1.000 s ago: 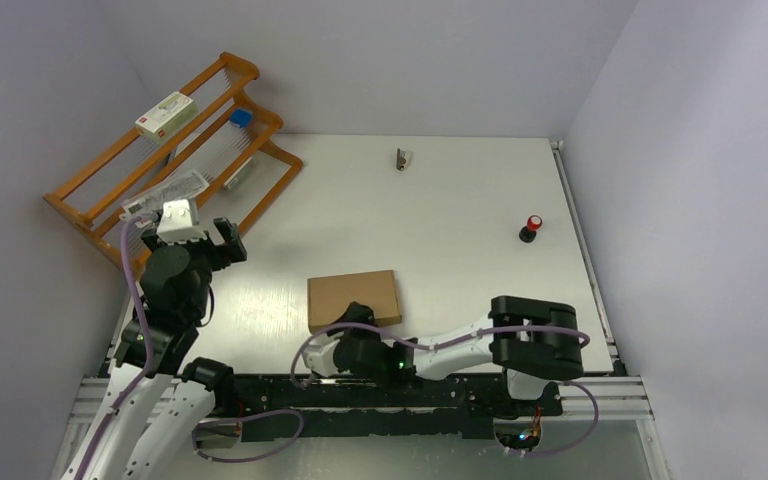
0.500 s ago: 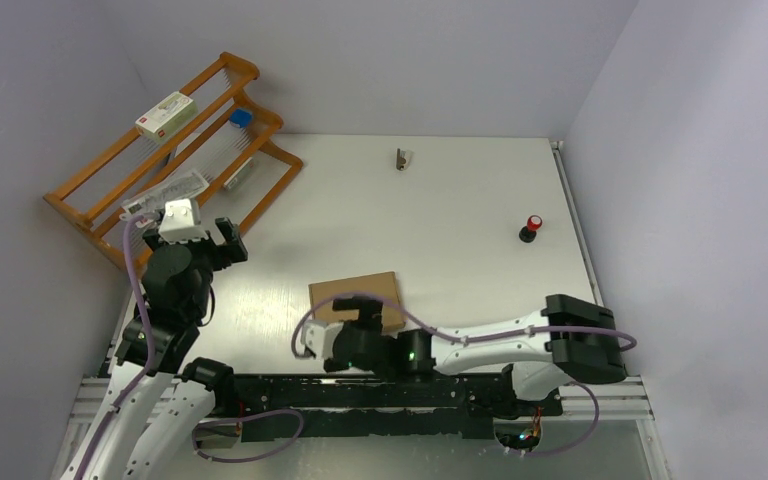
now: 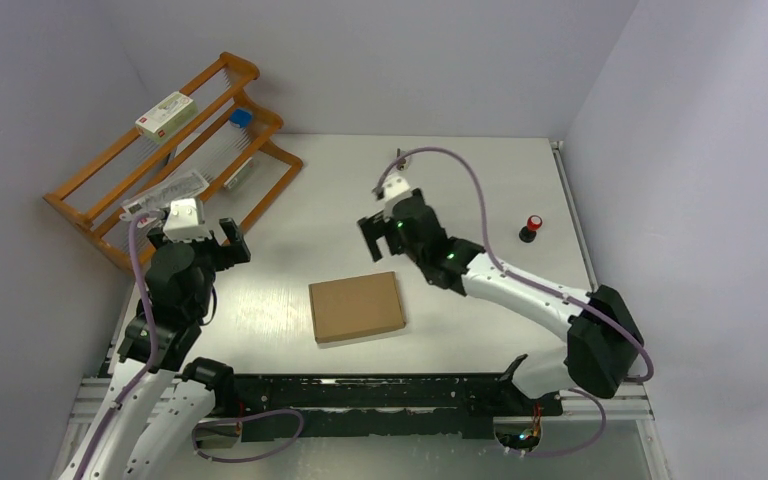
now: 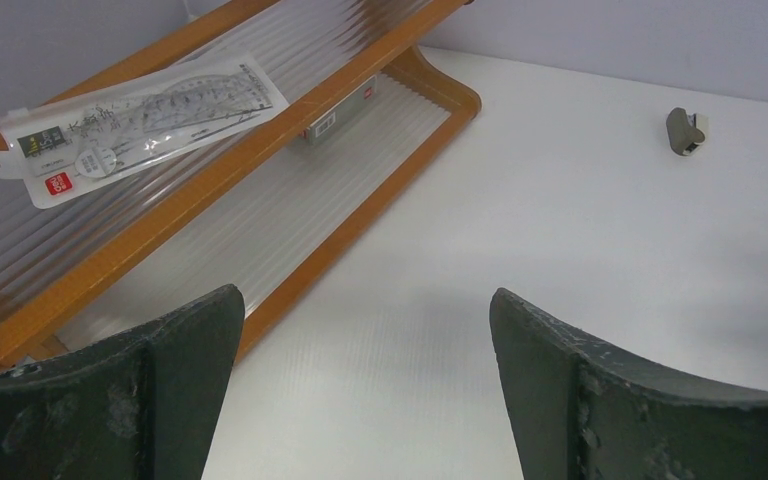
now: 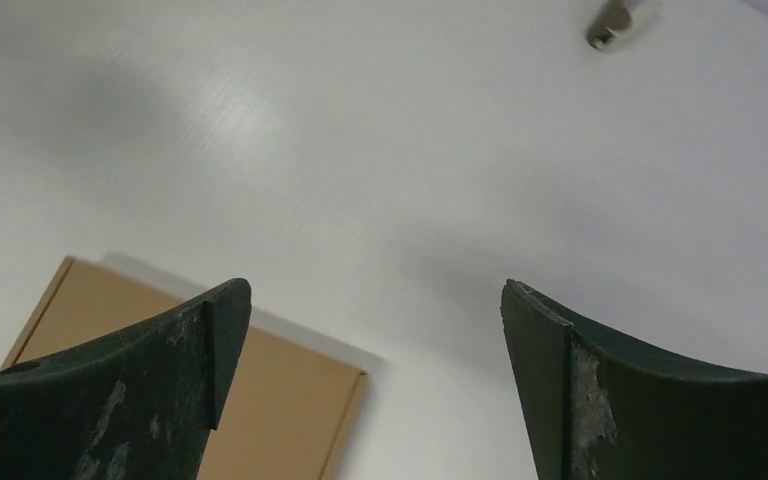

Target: Fold the paper box

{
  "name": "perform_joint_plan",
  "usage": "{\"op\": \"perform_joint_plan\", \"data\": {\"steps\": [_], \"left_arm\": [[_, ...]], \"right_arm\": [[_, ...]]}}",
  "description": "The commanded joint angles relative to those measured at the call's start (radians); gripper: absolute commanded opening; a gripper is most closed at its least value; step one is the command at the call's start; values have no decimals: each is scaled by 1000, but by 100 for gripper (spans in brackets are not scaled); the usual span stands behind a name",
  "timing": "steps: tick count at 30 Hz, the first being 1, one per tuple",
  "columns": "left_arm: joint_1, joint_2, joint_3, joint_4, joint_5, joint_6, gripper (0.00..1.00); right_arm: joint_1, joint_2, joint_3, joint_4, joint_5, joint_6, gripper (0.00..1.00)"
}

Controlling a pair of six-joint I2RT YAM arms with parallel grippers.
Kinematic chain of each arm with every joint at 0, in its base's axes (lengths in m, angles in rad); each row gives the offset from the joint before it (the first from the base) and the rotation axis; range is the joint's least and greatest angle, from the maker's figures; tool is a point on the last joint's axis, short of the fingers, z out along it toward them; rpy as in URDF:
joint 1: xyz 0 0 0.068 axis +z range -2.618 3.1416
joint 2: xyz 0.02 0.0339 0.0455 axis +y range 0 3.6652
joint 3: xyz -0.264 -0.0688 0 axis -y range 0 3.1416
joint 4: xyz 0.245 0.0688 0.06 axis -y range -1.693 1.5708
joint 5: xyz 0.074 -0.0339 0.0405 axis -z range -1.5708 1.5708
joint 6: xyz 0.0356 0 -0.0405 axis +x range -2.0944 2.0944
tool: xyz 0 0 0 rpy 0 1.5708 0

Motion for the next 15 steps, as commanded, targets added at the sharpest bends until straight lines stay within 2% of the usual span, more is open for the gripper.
{"op": "perform_joint_plan", "data": {"steps": [1, 5, 8, 15], "left_arm": [[-5, -12, -3, 20, -4, 13, 97], [-5, -41, -13, 27, 0, 12, 97], [-6, -71, -19, 28, -13, 8, 97], [-6, -231, -22, 14, -3, -7, 97]], "right_arm": [[-178, -69, -6, -36, -66, 165, 100], [-412, -193, -63, -68, -110, 251, 100], [-534, -299, -109, -108, -99, 289, 100], [-554, -560, -195, -192, 93, 333, 100]]}}
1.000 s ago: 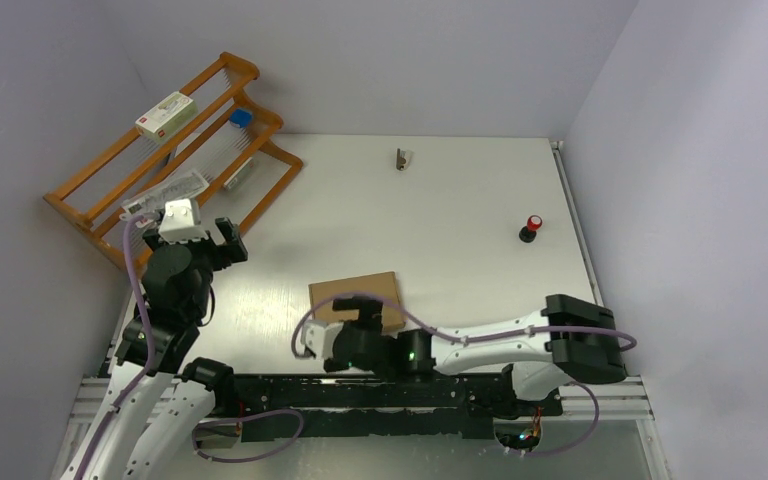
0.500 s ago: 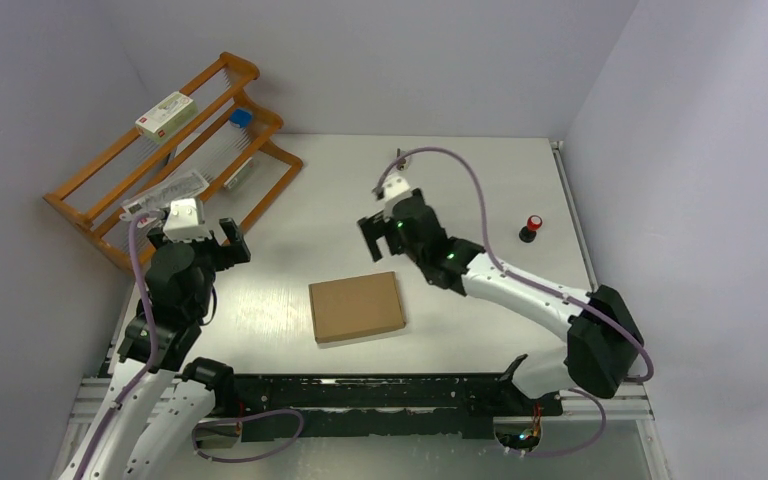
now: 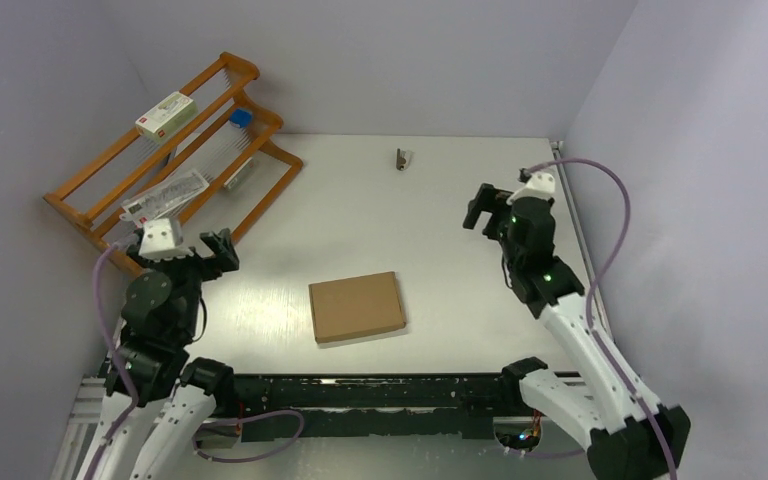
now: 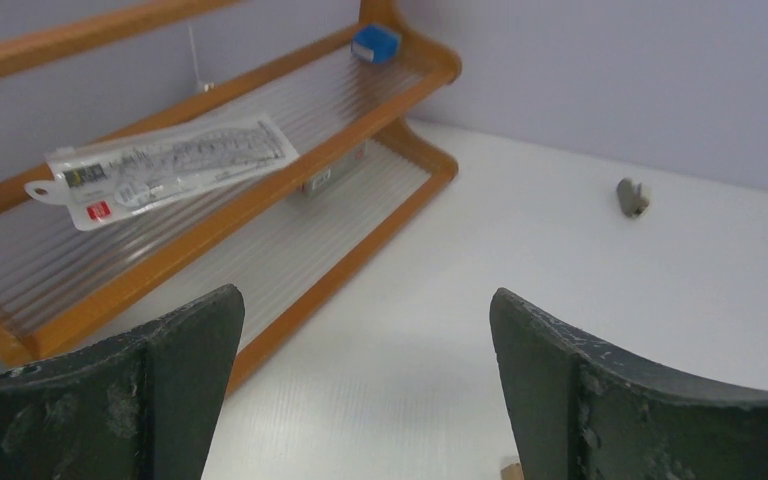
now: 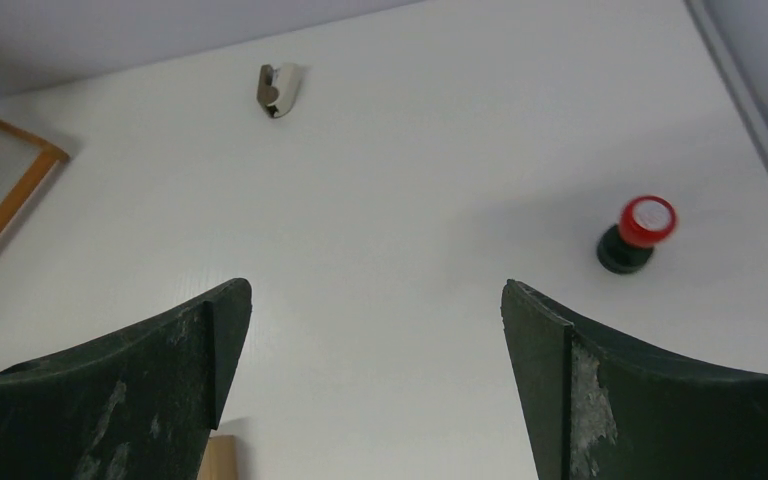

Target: Fold the paper box

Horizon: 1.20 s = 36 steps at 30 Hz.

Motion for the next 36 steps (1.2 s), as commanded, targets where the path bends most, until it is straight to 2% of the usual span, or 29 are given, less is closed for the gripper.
{"op": "perform_joint_plan", "data": {"steps": [1, 6, 15, 18, 36], "left_arm": [[-6, -111, -6, 9, 11, -9, 97], [-6, -204, -31, -45, 37, -57, 97], [-6, -275, -27, -174, 29, -96, 97], [-5, -297, -43, -154, 16, -84, 97], [2, -212, -46, -146, 55, -80, 97]], "right_arm": [[-2, -155, -56, -77, 117, 44, 100], [0, -326, -117, -90, 112, 13, 100], [-1, -490, -173, -173, 97, 44, 100], [0, -541, -198, -167, 84, 44, 100], [2, -589, -218, -138, 47, 44, 100]]}}
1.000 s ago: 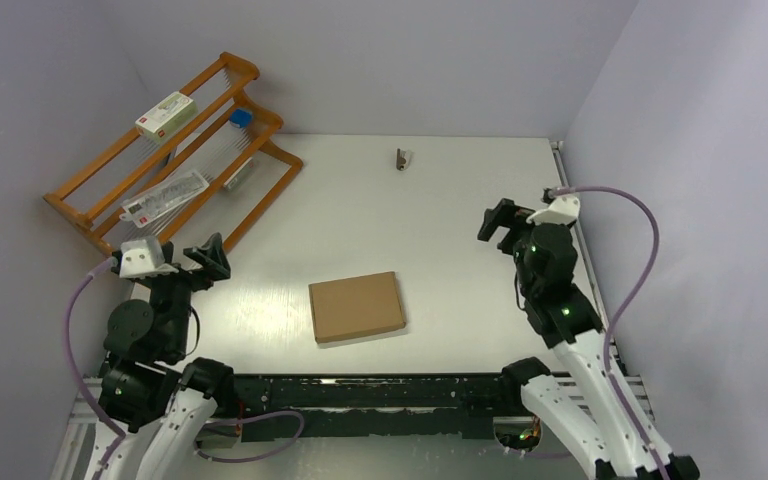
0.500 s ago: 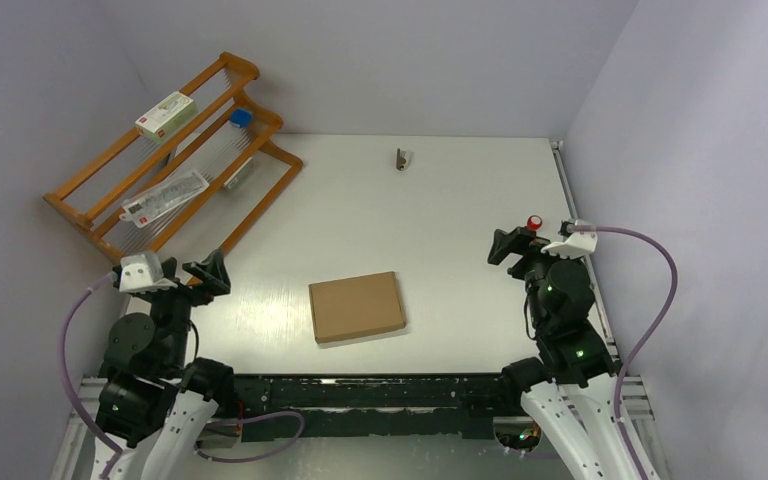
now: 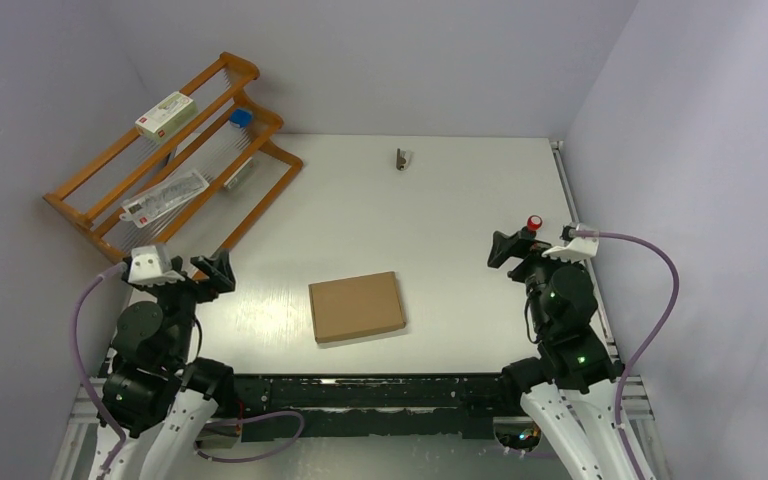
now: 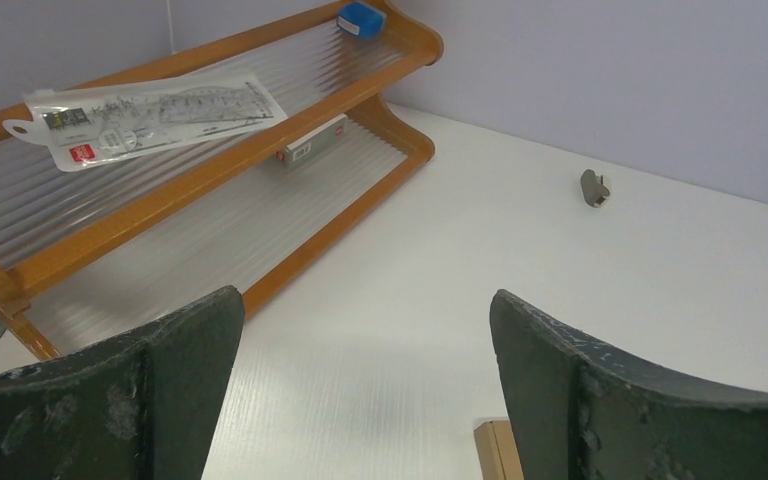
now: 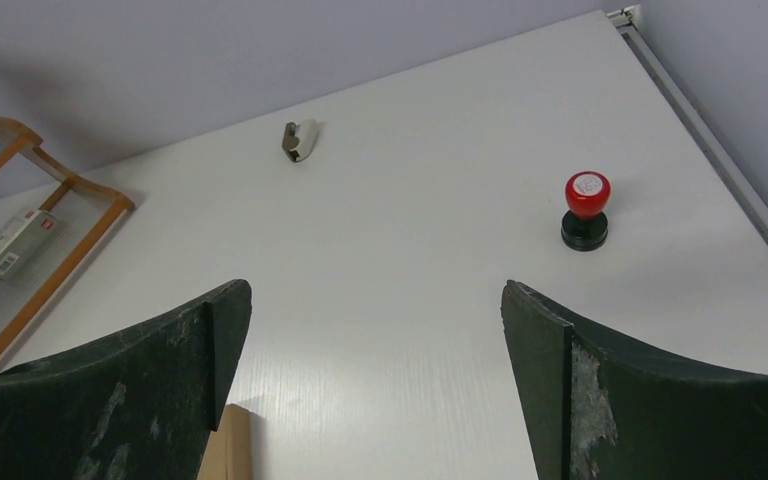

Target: Fold the paper box

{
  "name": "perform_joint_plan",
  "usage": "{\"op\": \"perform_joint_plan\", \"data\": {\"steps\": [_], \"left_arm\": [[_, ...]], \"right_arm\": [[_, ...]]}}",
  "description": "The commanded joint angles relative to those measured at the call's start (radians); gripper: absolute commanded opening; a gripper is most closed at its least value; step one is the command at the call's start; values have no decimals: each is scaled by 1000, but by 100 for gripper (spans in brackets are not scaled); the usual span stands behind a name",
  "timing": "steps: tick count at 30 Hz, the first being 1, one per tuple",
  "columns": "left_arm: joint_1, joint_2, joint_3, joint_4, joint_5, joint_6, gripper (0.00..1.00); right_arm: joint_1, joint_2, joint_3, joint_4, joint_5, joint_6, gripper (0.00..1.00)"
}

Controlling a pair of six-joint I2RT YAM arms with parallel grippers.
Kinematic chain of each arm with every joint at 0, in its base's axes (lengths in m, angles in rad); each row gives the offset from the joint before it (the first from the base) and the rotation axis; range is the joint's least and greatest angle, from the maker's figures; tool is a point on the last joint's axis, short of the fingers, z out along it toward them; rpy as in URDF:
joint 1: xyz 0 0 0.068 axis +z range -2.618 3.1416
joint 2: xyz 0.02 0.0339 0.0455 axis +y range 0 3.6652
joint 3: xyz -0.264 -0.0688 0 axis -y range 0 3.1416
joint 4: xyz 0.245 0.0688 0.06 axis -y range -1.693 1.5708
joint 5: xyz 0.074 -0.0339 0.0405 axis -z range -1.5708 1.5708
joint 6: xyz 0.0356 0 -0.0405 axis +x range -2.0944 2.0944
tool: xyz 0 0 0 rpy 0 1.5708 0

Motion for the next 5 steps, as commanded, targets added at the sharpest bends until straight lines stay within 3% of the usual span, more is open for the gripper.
{"op": "perform_joint_plan", "data": {"steps": [1, 5], "left_arm": [[4, 30, -5, -6, 22, 8, 97], [4, 33, -7, -8, 20, 8, 97]], "right_arm": [[2, 2, -5, 20, -14, 4, 100], [2, 19, -5, 21, -20, 8, 100]]}}
